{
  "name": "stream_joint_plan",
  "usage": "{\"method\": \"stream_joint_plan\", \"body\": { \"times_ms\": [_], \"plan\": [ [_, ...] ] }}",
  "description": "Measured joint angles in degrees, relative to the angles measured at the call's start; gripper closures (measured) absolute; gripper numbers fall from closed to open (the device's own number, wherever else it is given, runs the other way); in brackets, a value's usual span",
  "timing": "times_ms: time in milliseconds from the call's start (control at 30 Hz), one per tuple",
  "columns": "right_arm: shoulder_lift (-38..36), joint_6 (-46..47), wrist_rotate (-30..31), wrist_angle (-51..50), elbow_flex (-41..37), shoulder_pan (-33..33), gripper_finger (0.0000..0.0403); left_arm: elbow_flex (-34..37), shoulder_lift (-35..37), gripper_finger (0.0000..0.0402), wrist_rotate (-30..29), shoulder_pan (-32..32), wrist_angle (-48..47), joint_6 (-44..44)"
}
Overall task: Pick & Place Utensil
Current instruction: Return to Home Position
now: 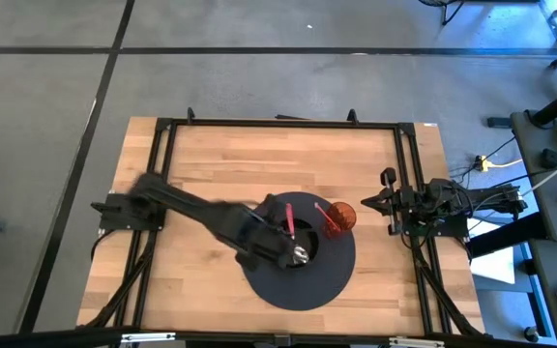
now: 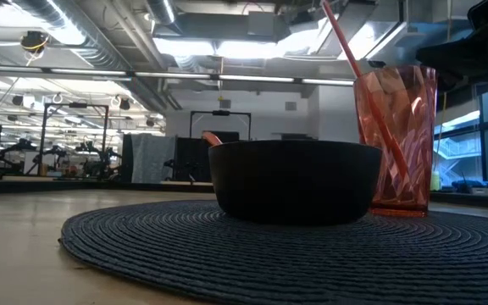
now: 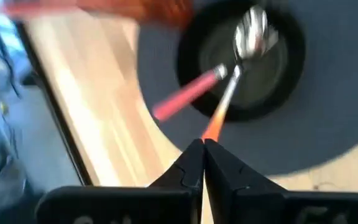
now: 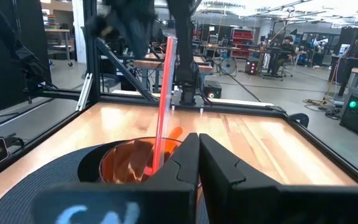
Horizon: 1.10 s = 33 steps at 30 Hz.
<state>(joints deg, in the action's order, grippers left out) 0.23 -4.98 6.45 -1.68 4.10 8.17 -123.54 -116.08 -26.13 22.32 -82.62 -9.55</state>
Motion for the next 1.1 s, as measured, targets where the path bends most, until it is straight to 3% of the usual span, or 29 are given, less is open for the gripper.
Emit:
{"method": "stream_joint_plan", "body": {
  "times_ms": [67,233,367,500,667,833,933,1100],
  "plan": [
    [0.01,0.00,-0.01,-0.02,0.00,0.01,0.0391,6.61,6.44,0.0398,1.83,-0.07,8.25,-2.94],
    [0.01,-0.18,0.00,0.00,0.00,0.01,0.0391,31.25,25.00,0.0400,15.71,-2.34,32.07,-10.73],
    [0.01,-0.48,0.00,0.02,0.00,0.00,0.0391,51.11,37.88,0.0399,14.67,-5.40,61.55,-12.16],
    [0.00,-0.89,0.01,0.05,0.00,-0.01,0.0391,61.87,46.31,0.0399,15.17,-9.74,65.02,-12.30],
    [0.00,-1.14,0.01,0.04,0.00,0.00,0.0391,77.15,57.27,0.0398,25.94,-13.35,81.74,-11.65],
    [0.02,-1.43,0.01,-0.04,0.00,0.01,0.0391,90.14,65.45,0.0398,25.83,-19.73,87.88,-10.12],
    [0.01,-1.43,0.01,-0.04,0.00,0.00,0.0391,96.48,70.25,0.0398,29.82,-22.92,92.13,-8.37],
    [0.00,-1.32,0.01,0.03,0.00,0.01,0.0391,104.92,78.23,0.0398,31.54,-24.41,99.43,-6.68]
  ]
}}
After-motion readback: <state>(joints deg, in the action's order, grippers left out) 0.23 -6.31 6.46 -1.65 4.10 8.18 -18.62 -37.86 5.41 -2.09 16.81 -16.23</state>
